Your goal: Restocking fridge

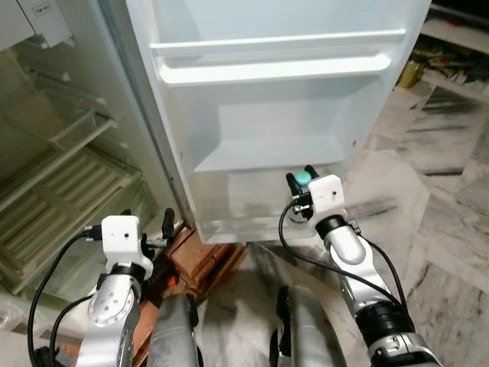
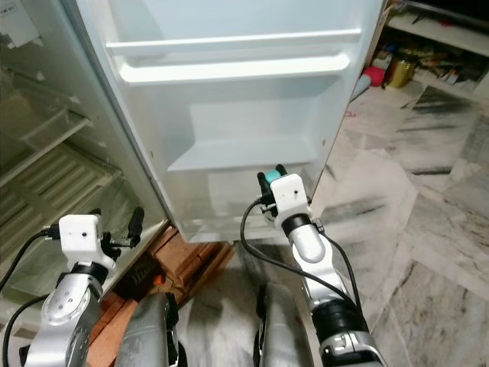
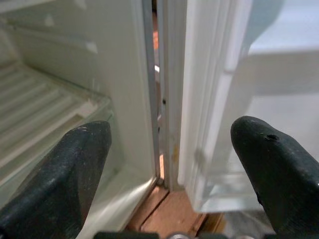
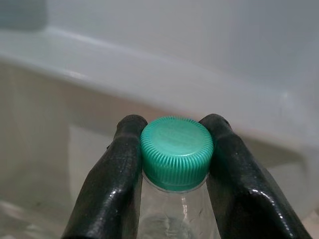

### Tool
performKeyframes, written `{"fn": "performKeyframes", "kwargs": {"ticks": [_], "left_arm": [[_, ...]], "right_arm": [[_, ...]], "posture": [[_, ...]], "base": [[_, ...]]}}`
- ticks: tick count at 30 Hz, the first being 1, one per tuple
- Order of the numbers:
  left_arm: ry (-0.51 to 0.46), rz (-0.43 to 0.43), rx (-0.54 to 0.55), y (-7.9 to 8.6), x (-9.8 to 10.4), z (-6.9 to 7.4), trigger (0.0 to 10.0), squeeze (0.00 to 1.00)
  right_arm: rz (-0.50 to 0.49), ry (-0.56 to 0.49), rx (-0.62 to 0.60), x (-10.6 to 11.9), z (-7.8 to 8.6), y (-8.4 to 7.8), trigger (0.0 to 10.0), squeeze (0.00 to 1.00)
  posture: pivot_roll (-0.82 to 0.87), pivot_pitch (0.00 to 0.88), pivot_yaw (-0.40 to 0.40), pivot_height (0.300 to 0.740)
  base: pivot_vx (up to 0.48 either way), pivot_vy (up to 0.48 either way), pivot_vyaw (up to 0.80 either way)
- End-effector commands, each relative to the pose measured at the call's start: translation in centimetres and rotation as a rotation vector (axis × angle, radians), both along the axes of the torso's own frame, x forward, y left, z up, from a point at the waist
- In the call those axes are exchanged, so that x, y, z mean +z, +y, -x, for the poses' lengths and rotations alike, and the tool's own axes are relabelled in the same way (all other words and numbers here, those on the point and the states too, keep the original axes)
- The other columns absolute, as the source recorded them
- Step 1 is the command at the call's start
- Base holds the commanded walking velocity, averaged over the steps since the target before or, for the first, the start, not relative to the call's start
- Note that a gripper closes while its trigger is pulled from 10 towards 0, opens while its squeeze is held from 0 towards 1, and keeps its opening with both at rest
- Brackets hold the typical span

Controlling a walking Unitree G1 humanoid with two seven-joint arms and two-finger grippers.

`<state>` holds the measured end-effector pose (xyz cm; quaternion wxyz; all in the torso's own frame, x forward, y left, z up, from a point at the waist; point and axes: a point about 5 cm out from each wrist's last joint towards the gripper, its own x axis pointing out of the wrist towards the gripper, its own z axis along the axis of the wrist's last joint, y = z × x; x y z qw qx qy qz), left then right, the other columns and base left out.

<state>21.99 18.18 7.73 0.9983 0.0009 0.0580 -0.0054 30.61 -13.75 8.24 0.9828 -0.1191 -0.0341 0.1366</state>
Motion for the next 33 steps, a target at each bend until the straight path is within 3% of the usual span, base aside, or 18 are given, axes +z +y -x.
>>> {"fn": "performKeyframes", "kwargs": {"ticks": [1, 7, 18, 26, 33], "left_arm": [[0.011, -0.020, 0.003, 0.7, 0.5, 0.7, 10.0, 0.00], [0.024, -0.035, 0.018, 1.6, 0.9, 1.5, 10.0, 0.00], [0.032, -0.044, 0.028, 1.9, 1.8, 2.1, 10.0, 0.00], [0.041, -0.067, 0.024, 2.3, 3.0, 3.3, 10.0, 0.00], [0.060, -0.080, 0.032, 2.7, 3.5, 4.4, 10.0, 0.00]], "right_arm": [[-0.009, -0.053, 0.005, 1.0, -0.7, 0.2, 10.0, 0.00], [-0.009, -0.085, 0.003, 1.8, -1.8, 0.6, 10.0, 0.00], [0.067, -0.279, 0.036, 6.3, -4.3, 1.5, 10.0, 0.00], [0.056, -0.211, -0.004, 6.9, -6.5, 0.8, 10.0, 0.00], [0.056, -0.146, -0.034, 6.7, -7.3, 0.2, 10.0, 0.00]], "posture": [[0.09, 0.172, 0.022, 0.596], [0.12, 0.183, 0.025, 0.561], [0.15, 0.204, 0.020, 0.561], [0.19, 0.273, 0.030, 0.561], [0.22, 0.318, 0.031, 0.561]], "base": [[0.000, 0.000, 0.00], [0.000, 0.000, 0.00], [0.000, 0.000, 0.00], [0.000, 0.000, 0.00], [0.000, 0.000, 0.00]]}}
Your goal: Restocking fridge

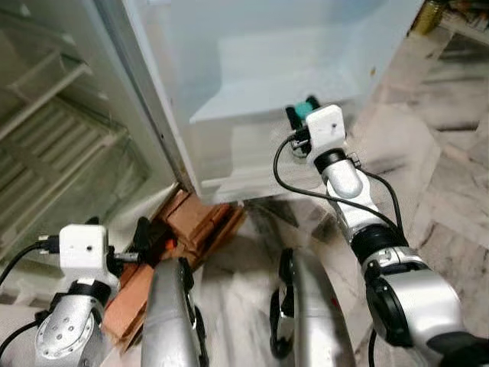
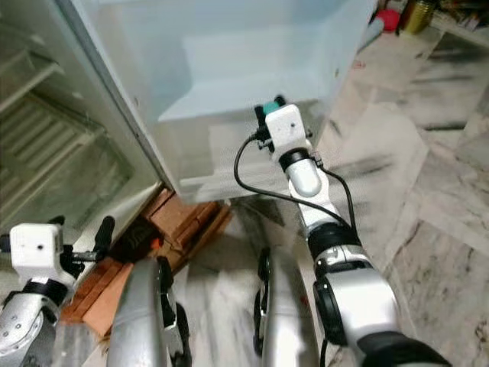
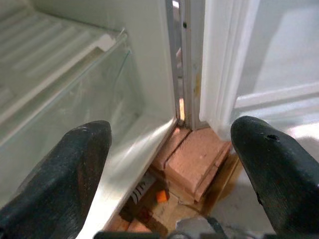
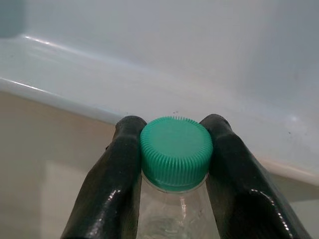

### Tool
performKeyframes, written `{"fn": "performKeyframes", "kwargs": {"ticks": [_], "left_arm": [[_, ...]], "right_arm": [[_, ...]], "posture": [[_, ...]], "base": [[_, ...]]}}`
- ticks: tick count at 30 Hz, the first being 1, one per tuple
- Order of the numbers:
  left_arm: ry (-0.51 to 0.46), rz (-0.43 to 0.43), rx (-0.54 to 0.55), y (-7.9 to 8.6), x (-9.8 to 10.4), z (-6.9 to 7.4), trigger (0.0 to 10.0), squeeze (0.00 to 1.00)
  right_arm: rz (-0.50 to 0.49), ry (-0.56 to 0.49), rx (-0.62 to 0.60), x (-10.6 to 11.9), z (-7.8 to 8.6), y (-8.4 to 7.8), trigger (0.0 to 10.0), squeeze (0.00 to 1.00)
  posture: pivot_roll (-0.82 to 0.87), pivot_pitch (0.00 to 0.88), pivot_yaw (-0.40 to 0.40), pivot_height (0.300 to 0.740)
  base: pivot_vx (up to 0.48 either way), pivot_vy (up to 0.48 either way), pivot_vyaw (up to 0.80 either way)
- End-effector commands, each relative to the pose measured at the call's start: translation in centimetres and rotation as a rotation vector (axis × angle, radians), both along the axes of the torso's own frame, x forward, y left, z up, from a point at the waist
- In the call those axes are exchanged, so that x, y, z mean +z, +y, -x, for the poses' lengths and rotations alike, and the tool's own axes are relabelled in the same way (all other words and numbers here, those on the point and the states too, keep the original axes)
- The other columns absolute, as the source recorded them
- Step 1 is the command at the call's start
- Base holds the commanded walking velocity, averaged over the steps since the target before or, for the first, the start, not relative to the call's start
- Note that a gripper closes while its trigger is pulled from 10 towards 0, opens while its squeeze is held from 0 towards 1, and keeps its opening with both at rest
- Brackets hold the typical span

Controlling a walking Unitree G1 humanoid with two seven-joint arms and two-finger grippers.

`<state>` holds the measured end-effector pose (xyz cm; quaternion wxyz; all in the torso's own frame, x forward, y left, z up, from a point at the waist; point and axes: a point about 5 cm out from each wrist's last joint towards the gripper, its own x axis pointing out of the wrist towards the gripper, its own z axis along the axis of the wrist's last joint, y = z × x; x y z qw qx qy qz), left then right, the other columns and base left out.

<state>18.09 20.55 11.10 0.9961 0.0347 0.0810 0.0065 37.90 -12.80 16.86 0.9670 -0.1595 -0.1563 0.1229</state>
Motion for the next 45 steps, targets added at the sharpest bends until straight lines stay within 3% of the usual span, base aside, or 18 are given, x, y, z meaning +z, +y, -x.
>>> {"fn": "performKeyframes", "kwargs": {"ticks": [1, 9, 20, 42, 45], "left_arm": [[0.018, -0.012, 0.014, 0.4, 0.2, 0.7, 10.0, 0.00], [0.047, -0.021, 0.017, 0.3, 0.7, 2.1, 10.0, 0.00], [0.075, -0.018, 0.012, 0.2, 0.7, 2.4, 10.0, 0.00], [0.077, -0.010, 0.003, -0.1, 0.3, 1.8, 10.0, 0.00], [0.073, -0.011, 0.009, -0.1, 0.3, 1.7, 10.0, 0.00]], "right_arm": [[0.001, 0.134, -0.051, -2.1, -0.1, -0.8, 10.0, 0.00], [-0.013, 0.244, -0.093, -3.5, -0.3, -1.0, 10.0, 0.00], [-0.031, 0.348, -0.126, -6.1, 0.7, -1.4, 10.0, 0.00], [-0.129, 0.289, -0.110, -5.7, 1.0, -1.1, 10.0, 0.00], [-0.127, 0.165, -0.078, -4.1, 1.1, -0.6, 10.0, 0.00]], "posture": [[0.23, 0.336, 0.030, 0.561], [0.26, 0.359, 0.032, 0.561], [0.24, 0.370, 0.029, 0.561], [0.22, 0.337, 0.018, 0.561], [0.21, 0.337, 0.017, 0.561]], "base": [[0.000, 0.000, 0.00], [0.000, 0.000, 0.00], [0.000, 0.000, 0.00], [0.000, 0.000, 0.00], [0.000, 0.000, 0.00]]}}
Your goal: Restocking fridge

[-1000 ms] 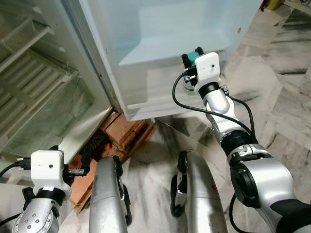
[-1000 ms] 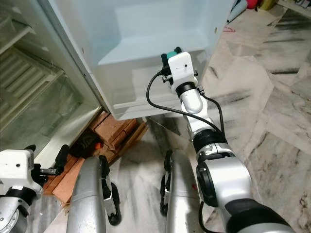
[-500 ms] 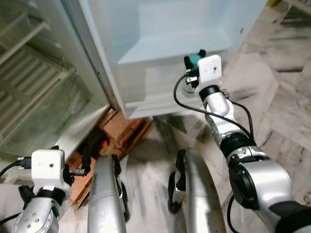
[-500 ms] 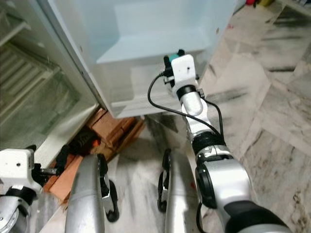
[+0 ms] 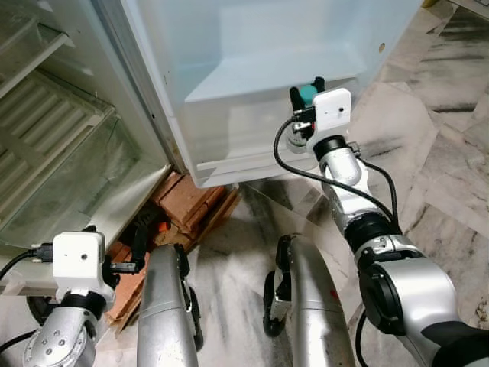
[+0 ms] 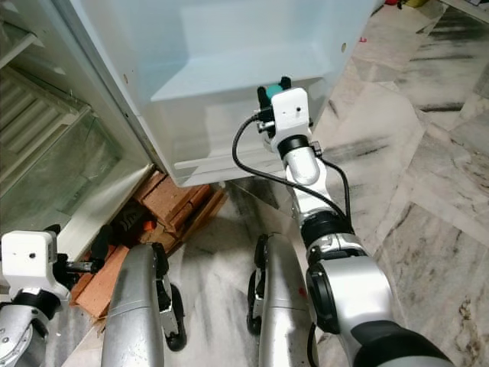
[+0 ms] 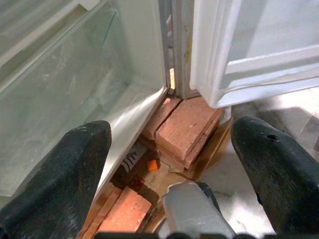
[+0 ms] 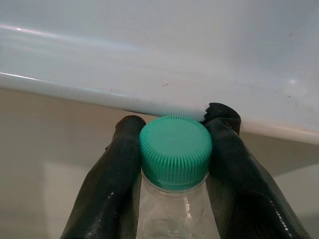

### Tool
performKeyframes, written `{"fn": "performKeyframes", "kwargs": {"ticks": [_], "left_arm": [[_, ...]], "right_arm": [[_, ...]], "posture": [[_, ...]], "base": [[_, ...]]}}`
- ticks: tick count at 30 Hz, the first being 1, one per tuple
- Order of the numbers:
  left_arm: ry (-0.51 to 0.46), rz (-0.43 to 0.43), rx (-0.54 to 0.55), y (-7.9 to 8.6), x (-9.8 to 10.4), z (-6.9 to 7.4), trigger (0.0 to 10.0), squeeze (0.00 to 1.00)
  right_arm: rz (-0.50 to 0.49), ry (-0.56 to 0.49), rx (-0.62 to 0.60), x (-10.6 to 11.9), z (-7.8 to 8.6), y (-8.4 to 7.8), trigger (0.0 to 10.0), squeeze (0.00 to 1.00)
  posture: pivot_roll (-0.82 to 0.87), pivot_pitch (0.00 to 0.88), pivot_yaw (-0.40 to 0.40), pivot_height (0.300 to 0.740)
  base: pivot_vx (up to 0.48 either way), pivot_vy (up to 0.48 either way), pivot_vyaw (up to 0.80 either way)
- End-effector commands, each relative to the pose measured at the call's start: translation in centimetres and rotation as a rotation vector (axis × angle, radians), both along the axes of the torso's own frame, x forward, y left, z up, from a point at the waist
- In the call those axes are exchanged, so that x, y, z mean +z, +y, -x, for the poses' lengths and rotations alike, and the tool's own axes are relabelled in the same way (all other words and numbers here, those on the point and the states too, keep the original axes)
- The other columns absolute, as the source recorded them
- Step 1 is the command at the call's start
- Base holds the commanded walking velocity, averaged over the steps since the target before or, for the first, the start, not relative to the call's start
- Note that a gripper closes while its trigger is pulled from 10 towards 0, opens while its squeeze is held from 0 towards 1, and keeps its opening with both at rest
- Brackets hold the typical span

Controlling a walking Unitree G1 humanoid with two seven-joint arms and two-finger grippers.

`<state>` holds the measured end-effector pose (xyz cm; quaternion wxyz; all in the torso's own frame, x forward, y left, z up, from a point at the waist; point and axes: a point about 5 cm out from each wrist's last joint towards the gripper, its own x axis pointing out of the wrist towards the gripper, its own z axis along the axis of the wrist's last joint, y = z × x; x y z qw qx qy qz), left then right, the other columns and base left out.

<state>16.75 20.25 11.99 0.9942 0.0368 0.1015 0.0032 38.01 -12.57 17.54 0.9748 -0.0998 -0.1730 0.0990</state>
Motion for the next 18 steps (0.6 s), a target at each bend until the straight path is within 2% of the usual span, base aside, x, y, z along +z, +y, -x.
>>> {"fn": "performKeyframes", "kwargs": {"ticks": [1, 4, 5, 7, 18], "left_arm": [[0.031, -0.008, 0.014, 0.2, -0.6, 0.4, 10.0, 0.00], [0.027, -0.007, 0.016, 0.2, -0.5, 0.2, 10.0, 0.00], [0.027, -0.007, 0.016, 0.2, -0.5, 0.2, 10.0, 0.00], [0.023, -0.005, 0.011, 0.0, -0.5, 0.0, 10.0, 0.00], [0.023, 0.000, 0.011, -0.1, -0.4, 0.2, 10.0, 0.00]], "right_arm": [[-0.001, 0.191, -0.042, -4.8, 1.2, -0.8, 10.0, 0.00], [0.047, 0.069, -0.027, -3.7, 1.6, -0.5, 10.0, 0.00], [0.047, 0.069, -0.027, -3.7, 1.6, -0.5, 10.0, 0.00], [0.086, -0.004, -0.020, -2.7, 1.7, -0.2, 10.0, 0.00], [0.118, -0.049, -0.020, -1.3, 1.0, 1.0, 10.0, 0.00]], "posture": [[0.21, 0.337, 0.017, 0.561], [0.20, 0.340, 0.018, 0.561], [0.20, 0.340, 0.018, 0.561], [0.20, 0.347, 0.023, 0.561], [0.21, 0.367, 0.019, 0.561]], "base": [[0.000, 0.000, 0.00], [0.000, 0.000, 0.00], [0.000, 0.000, 0.00], [0.000, 0.000, 0.00], [0.000, 0.000, 0.00]]}}
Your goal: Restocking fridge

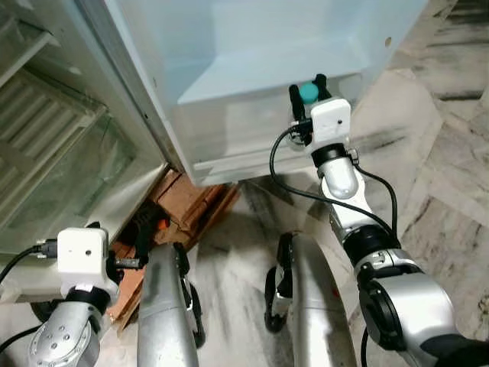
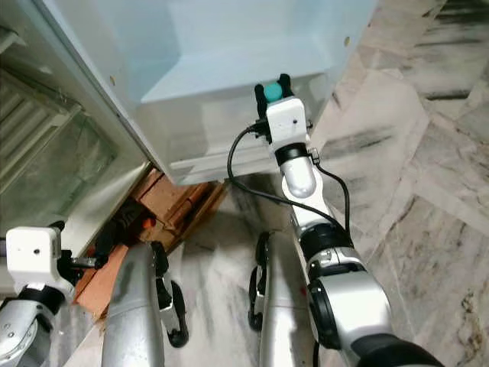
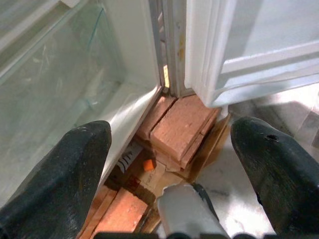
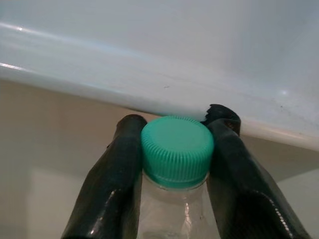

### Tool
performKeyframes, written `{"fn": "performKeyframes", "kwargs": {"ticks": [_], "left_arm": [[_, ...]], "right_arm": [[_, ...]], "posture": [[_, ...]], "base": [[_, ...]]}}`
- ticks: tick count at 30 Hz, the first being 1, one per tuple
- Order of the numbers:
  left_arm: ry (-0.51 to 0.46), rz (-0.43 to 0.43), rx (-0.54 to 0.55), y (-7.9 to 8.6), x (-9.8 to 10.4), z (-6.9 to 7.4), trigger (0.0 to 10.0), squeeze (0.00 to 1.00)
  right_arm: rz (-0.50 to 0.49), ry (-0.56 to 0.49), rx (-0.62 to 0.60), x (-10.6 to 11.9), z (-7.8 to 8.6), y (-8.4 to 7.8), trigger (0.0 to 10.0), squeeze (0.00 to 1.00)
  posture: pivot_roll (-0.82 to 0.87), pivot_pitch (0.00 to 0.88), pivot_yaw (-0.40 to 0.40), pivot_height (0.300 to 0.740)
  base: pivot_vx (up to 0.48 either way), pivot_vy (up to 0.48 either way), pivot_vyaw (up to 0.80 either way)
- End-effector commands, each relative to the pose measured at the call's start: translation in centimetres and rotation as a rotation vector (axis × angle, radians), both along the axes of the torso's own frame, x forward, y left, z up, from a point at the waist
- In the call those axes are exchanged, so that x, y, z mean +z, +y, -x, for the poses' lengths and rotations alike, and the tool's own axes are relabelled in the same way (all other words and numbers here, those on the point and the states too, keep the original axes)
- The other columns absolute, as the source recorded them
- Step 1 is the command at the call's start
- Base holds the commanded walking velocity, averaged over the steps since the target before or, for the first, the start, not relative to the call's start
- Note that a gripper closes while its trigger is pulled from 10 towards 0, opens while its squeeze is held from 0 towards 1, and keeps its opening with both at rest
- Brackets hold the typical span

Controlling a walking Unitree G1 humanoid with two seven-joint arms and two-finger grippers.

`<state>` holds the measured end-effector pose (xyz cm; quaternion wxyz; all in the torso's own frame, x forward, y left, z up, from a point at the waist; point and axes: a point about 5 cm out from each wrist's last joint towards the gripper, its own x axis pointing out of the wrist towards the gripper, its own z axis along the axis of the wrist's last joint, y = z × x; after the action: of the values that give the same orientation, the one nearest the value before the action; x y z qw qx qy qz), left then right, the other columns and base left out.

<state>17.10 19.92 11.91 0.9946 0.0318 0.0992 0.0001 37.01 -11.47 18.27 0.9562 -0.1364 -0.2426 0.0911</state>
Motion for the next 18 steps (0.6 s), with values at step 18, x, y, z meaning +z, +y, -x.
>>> {"fn": "performKeyframes", "kwargs": {"ticks": [18], "left_arm": [[0.037, -0.016, 0.013, 0.3, -0.3, 0.7, 10.0, 0.00]], "right_arm": [[0.048, -0.179, 0.048, 3.3, 0.4, 2.6, 10.0, 0.00]], "posture": [[0.21, 0.377, 0.024, 0.561]], "base": [[0.000, 0.000, 0.00]]}}
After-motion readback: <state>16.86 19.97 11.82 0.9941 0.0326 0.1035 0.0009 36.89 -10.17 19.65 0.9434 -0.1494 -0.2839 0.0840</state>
